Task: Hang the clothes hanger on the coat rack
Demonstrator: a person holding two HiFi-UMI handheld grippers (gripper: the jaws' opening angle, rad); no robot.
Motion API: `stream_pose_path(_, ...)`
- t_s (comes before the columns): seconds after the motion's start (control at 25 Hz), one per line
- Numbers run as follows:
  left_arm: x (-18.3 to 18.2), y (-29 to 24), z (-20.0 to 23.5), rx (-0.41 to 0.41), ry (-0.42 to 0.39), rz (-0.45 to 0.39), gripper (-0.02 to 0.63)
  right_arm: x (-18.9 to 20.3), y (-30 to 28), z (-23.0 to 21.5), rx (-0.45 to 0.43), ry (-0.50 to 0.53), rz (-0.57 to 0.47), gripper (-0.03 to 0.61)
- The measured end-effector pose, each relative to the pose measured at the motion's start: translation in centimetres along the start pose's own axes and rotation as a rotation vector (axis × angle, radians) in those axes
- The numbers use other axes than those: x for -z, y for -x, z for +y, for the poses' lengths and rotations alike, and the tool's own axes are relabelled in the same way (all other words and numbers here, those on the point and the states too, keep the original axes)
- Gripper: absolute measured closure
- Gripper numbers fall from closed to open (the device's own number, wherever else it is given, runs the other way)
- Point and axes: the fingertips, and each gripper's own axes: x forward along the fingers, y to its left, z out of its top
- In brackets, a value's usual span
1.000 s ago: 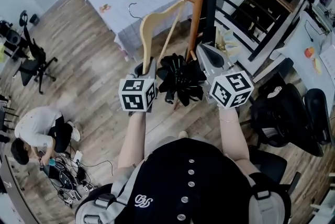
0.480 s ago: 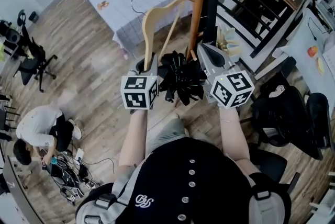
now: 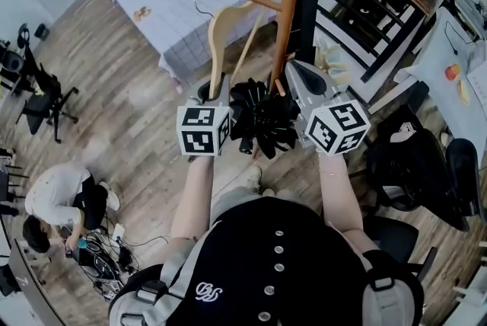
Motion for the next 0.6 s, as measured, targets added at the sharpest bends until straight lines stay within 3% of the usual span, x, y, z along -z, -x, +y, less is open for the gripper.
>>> stream_pose_path(0.6, -0.5, -2.7, 0.7, 0.015, -0.041, 0.017, 0.597, 0.4, -2.0, -1.4, 0.024, -0.010, 0.010, 0.578)
